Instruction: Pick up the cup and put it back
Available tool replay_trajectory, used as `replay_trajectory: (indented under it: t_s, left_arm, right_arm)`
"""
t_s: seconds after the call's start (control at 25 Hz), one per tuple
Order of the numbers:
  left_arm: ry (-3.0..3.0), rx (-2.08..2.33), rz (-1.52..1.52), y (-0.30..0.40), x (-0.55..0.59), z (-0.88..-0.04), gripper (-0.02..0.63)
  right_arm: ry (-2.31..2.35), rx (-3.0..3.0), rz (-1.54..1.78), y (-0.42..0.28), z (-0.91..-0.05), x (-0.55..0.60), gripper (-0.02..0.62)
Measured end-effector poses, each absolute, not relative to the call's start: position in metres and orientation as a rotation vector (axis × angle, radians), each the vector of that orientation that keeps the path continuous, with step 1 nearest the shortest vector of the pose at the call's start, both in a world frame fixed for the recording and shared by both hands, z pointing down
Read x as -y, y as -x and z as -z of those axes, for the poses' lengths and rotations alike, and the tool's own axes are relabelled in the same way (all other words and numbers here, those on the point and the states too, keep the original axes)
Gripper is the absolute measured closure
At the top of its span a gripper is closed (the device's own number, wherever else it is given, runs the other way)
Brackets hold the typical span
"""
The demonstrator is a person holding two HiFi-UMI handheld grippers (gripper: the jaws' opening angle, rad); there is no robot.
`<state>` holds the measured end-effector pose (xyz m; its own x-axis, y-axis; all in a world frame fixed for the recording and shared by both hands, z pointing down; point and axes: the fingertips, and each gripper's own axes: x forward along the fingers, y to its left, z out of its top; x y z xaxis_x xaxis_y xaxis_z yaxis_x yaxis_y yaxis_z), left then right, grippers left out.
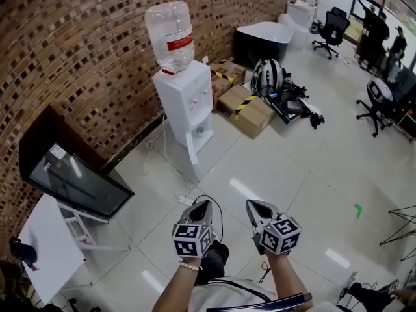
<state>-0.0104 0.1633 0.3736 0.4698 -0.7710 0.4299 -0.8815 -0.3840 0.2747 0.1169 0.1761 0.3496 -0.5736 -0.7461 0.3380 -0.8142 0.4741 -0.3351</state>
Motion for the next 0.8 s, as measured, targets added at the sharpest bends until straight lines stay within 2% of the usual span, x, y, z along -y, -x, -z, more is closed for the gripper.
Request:
replay_trajectory:
  t_s: [0.44,0.8]
  left_arm:
    - [-2.206,1.365,-0.357,0.044,-0.024,-0.416,0.601]
    - [-2.074,1.395,-0.315,0.054,0.039,-0.487,0.601]
  right_arm:
    - [-1.311,2.519,-0.729,-0.086,-0.397,-0.031,0.583]
    - [-1.208,2.456,-0.718,-0.066,-0.479,0.073,0.581]
